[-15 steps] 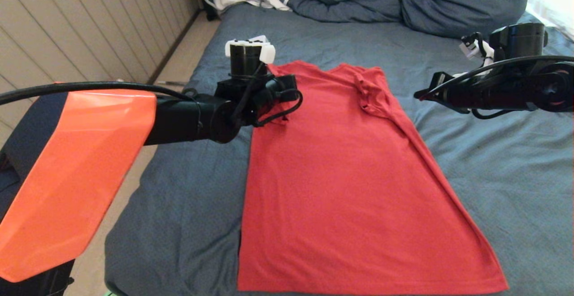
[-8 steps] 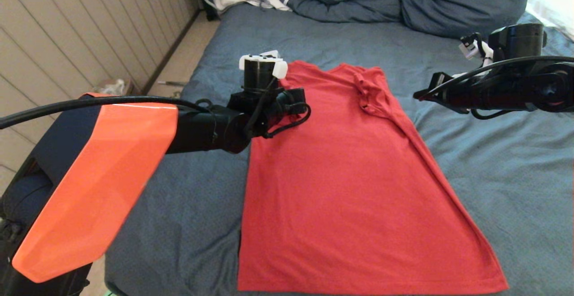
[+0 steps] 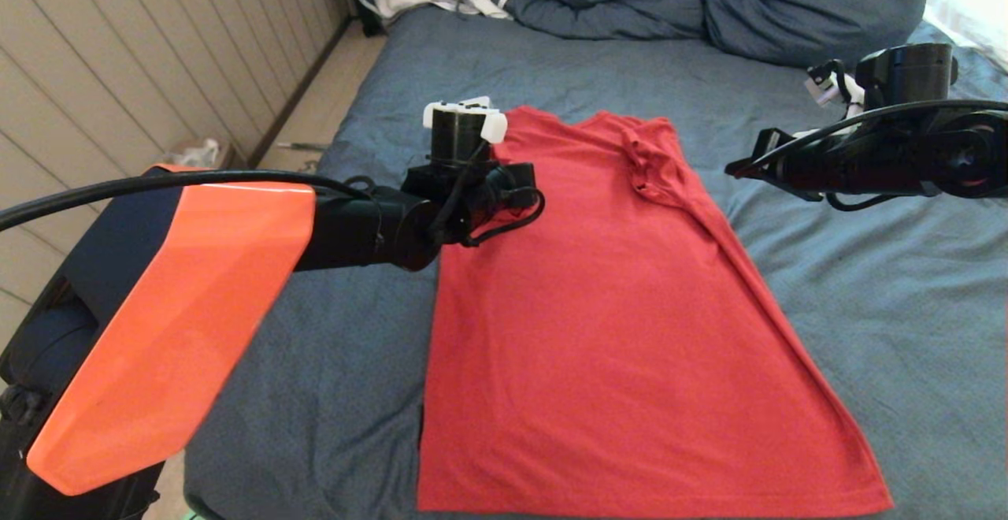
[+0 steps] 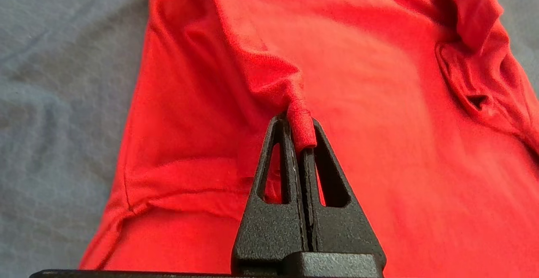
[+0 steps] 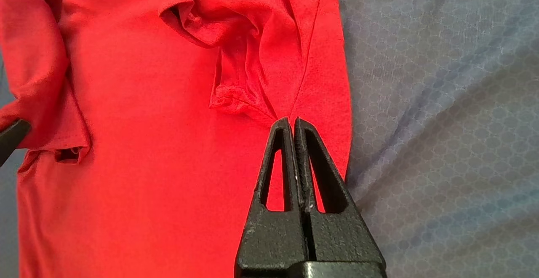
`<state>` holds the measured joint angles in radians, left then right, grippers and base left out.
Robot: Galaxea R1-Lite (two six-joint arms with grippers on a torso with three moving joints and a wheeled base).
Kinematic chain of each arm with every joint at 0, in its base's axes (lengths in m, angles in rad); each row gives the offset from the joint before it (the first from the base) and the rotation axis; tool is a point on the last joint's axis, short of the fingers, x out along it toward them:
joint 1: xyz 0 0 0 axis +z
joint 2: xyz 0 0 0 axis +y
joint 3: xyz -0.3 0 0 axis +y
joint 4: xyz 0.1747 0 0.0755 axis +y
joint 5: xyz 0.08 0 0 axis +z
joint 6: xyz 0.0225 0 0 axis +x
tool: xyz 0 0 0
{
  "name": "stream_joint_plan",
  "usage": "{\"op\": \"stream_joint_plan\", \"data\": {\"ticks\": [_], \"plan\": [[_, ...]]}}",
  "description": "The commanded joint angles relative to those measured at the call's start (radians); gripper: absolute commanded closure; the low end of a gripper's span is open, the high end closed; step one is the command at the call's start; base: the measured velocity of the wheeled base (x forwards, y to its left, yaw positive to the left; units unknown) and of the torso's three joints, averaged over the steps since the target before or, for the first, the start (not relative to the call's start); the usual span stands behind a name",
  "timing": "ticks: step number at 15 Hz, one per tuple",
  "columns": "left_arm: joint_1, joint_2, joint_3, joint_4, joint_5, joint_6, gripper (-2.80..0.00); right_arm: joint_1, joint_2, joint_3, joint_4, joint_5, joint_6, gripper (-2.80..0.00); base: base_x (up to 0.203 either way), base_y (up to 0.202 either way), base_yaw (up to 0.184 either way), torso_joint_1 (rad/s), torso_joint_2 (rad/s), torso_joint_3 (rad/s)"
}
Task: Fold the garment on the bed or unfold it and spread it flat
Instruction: Fold the red T-shirt
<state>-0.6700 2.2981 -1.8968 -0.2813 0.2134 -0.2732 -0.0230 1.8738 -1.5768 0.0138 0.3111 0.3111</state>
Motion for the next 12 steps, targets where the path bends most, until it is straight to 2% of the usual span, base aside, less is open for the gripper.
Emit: {"op": "stream_joint_plan", "data": {"ticks": [1, 2, 3, 12], "plan": [[0.0, -0.009, 0.001, 0.019, 0.0, -0.001, 0.0, 0.0, 0.001, -0.002, 0.0, 0.002, 0.0, 0.0, 0.0, 0.0, 0.0, 0.0, 0.0, 0.0], [0.0, -0.006, 0.001, 0.022, 0.002, -0.001, 0.0, 0.0, 0.001, -0.002, 0.0, 0.001, 0.001, 0.0, 0.0, 0.0, 0.0, 0.0, 0.0, 0.0], [-0.001, -0.006, -0.001, 0.024, 0.001, -0.001, -2.8, 0.0, 0.001, -0.002, 0.0, 0.002, 0.002, 0.0, 0.0, 0.0, 0.0, 0.0, 0.0, 0.0], [-0.056, -0.024, -0.001, 0.008, -0.008, -0.004, -2.8, 0.002, 0.001, 0.001, 0.0, 0.0, 0.0, 0.0, 0.0, 0.0, 0.0, 0.0, 0.0, 0.0]]}}
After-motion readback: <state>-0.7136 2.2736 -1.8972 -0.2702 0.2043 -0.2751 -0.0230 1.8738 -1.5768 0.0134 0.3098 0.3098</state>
